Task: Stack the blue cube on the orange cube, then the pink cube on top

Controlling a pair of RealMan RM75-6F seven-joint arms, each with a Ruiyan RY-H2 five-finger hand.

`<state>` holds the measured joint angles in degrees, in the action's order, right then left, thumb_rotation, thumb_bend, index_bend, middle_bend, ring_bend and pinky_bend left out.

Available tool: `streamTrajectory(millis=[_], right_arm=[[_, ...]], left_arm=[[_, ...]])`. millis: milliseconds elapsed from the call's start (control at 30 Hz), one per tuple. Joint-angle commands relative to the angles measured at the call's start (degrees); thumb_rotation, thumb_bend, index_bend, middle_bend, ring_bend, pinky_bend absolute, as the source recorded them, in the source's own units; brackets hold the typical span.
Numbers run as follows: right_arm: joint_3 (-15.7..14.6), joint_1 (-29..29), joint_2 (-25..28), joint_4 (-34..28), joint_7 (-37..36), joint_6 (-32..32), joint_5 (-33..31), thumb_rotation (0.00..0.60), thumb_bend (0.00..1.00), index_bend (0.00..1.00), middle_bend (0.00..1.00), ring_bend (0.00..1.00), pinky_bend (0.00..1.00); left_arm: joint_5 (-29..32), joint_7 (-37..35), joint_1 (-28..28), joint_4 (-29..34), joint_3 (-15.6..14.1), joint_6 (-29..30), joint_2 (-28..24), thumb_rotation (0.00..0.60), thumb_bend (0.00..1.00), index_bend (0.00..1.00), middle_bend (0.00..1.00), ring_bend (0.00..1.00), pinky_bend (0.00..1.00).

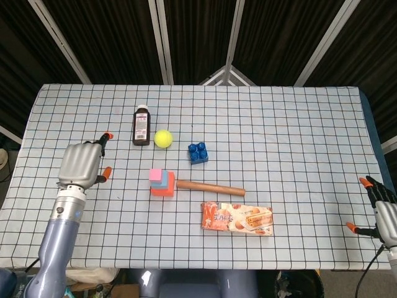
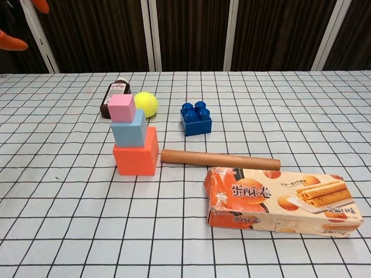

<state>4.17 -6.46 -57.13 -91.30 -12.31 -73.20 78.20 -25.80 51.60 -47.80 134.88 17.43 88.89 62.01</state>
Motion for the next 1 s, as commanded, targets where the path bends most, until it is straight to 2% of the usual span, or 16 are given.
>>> streamTrajectory(millis=[33,133,233,333,500,767,1000], right_arm=[[0.15,0.03,-0.52,-0.22,1.17,-0.61,-0.07,0.600,0.13,0.00,0.01,0.01,0.10],[0.20,0.05,-0.82,-0.43,2.23,-0.87,-0.24,0.600,0.13,0.00,0.01,0.01,0.10],[0.29,0.05,-1.16,-0.50,3.05,-1.46,0.09,0.600,0.13,0.00,0.01,0.01,0.10],[0.34,0.16,-1.66,-0.44,4.05,-2.45,0.66,0.600,0.13,0.00,0.01,0.01,0.10],[0.17,0.24,-2.30,-0.55,5.55,-3.59,1.78,0.600,0.13,0.00,0.01,0.01,0.10],[0.17,0.34,-2.75,-0.46,6.53,-4.47,2.36,0.600,0.13,0.00,0.01,0.01,0.10],[0.22,0.53,-3.43,-0.03,7.61,-6.01,3.45,0.600,0.13,0.00,0.01,0.01,0.10]], left_arm=[[-28.58,-21.14,17.90,0.11,-14.61,-11.20,-14.06,0.600,0.34,0.14,0.25,0.25,0.31],[-39.79,-29.31,23.01,-4.15,-18.50,-12.07,-16.14,0.600,0.33,0.12,0.20,0.20,0.25],[-50.16,-35.67,27.27,-11.74,-21.45,-10.24,-14.93,0.600,0.33,0.11,0.18,0.17,0.23],[-56.39,-39.36,30.76,-18.82,-22.93,-6.71,-12.23,0.600,0.33,0.11,0.17,0.16,0.22],[-59.28,-40.75,34.26,-26.83,-23.11,-3.11,-7.44,0.600,0.33,0.12,0.16,0.15,0.21],[-62.15,-42.33,37.62,-34.78,-22.35,0.62,-1.66,0.600,0.33,0.16,0.19,0.15,0.20],[-63.23,-49.28,39.80,-40.11,-21.57,2.70,0.96,0.600,0.33,0.17,0.19,0.15,0.20]])
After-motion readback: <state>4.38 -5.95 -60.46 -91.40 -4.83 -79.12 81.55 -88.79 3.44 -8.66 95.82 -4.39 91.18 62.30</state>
